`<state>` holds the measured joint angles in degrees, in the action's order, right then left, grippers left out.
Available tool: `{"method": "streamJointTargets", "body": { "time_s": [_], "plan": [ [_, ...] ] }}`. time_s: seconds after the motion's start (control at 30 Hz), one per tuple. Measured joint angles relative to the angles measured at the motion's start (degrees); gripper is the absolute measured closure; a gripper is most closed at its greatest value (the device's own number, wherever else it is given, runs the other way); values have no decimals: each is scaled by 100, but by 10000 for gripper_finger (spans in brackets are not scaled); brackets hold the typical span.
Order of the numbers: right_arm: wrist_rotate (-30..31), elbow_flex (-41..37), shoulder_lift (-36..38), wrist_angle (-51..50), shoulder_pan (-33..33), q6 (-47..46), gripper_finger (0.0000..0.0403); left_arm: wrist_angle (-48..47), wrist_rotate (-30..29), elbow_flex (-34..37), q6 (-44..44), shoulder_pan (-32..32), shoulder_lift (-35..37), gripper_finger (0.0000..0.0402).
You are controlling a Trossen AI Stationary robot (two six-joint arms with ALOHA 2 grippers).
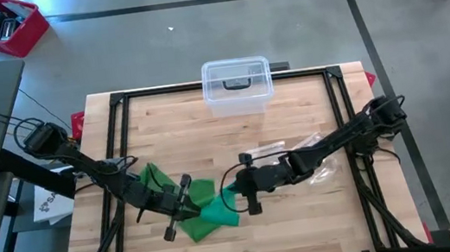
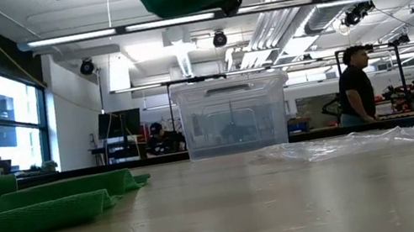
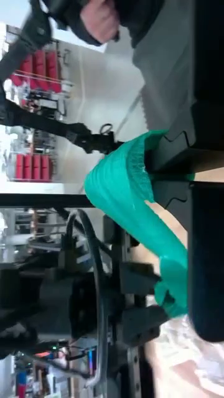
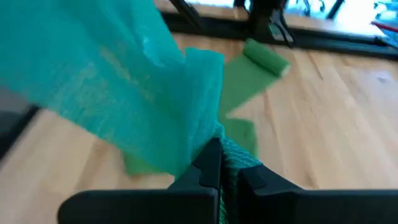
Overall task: Roll bandage
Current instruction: Roll the blue bandage
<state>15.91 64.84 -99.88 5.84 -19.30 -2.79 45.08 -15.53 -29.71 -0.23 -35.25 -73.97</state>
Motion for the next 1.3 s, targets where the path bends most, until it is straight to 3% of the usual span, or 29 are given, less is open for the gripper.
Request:
{"method": "streamJointTargets", "body": {
  "time_s": [0.17, 0.37, 0.47, 0.77, 1.0, 1.07, 1.23, 1.3],
  "plan": [
    [11, 15, 0, 363, -99, 13, 403, 165, -50, -3, -78, 79, 0, 400],
    [18, 37, 0, 595, -51, -272, 397, 169, -623, -7, -319, 190, 4, 400],
    [7, 37, 0, 604, -58, -280, 370, 176, -653, -7, -376, 225, 4, 400],
    [126, 37, 76, 472, -62, -134, 239, 165, -612, -9, -510, 219, 4, 400],
    [248, 46, 545, -262, -67, -120, 220, 204, -614, -11, -559, 223, 7, 400],
    [15, 46, 661, -348, -64, -129, 219, 231, -611, -13, -559, 223, 7, 400],
    [-1218, 46, 748, -255, 11, -425, 219, 278, -599, -13, -559, 223, 7, 400],
    [-1351, 46, 719, -102, 63, -633, 219, 292, -601, -13, -559, 223, 8, 400]
  ]
}}
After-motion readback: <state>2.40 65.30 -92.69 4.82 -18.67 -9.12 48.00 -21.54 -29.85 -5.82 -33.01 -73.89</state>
